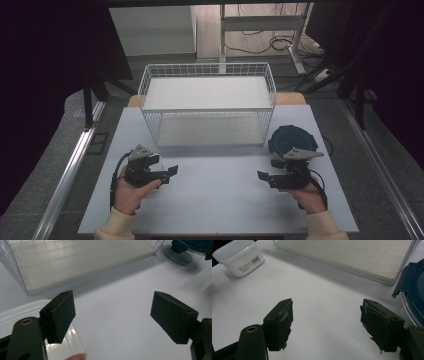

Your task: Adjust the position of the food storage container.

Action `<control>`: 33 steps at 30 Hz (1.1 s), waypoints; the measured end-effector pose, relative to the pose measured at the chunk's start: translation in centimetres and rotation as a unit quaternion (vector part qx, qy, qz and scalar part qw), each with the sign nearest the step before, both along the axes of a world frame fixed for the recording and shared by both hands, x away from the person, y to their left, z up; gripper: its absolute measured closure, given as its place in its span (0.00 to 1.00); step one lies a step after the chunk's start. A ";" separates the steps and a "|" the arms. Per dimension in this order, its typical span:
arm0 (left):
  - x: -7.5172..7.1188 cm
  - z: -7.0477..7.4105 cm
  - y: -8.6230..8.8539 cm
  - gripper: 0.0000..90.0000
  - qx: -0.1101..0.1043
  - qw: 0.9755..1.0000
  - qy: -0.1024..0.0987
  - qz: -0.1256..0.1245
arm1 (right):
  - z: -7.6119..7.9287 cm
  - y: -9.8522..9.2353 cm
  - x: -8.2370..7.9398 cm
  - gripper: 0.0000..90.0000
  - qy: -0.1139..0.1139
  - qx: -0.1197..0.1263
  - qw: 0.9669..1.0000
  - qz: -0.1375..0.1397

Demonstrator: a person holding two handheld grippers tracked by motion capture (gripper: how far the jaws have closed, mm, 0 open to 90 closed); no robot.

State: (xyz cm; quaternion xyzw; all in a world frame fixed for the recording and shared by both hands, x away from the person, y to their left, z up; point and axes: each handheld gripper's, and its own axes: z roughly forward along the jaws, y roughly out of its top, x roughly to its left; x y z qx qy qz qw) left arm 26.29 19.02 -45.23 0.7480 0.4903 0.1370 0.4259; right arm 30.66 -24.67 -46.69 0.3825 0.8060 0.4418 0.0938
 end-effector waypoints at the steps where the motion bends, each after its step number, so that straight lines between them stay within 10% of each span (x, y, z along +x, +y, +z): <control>1: 0.0 0.1 0.0 0.22 0.000 1.000 -0.001 0.003 | 0.0 0.0 0.1 0.29 0.001 0.002 1.000 0.000; 33: -1.0 0.5 -0.8 0.22 0.010 1.000 0.002 -0.014 | 0.8 1.1 -0.6 0.33 0.029 -0.004 1.000 0.003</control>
